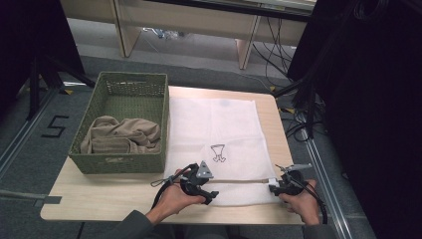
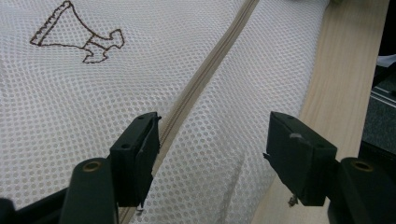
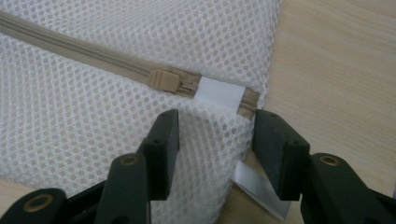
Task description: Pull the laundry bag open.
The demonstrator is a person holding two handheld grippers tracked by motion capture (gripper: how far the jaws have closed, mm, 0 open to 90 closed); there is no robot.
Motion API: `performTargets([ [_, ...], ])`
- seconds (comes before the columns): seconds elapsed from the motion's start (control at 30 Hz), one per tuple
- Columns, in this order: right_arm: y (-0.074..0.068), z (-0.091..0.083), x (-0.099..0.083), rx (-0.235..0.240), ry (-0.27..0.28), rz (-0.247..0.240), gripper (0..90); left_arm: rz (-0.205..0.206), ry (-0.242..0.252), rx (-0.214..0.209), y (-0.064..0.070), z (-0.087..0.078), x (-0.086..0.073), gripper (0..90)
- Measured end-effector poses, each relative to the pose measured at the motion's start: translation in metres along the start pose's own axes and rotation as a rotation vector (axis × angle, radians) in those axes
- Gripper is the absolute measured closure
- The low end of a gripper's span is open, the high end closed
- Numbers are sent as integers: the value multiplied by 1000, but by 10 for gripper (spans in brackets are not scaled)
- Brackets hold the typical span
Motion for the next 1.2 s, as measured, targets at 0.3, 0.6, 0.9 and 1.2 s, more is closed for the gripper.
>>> performTargets([
  [0.3, -4, -1, 1, 15, 12, 10, 677, -2, 8, 4, -1, -2, 1, 344],
  [0.6, -5, -2, 5, 16, 20, -61, 832, -6, 14, 2, -2, -3, 3, 344],
  [0.9, -2, -2, 4, 9, 14, 1, 661, -2, 11, 2, -1, -4, 3, 343],
  [1.2, -8, -2, -2, -1, -37, 5, 521, -4, 13, 4, -2, -4, 3, 340],
])
Point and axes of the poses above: each handheld gripper's, and its own axes: z roughly forward along the jaws, x roughly out of its top, y roughly to its right, the point moved 7 cm from there along z, roughly forward along the jaws, and after that the axes turned 4 degrees about -z, right-handed, at the moved point
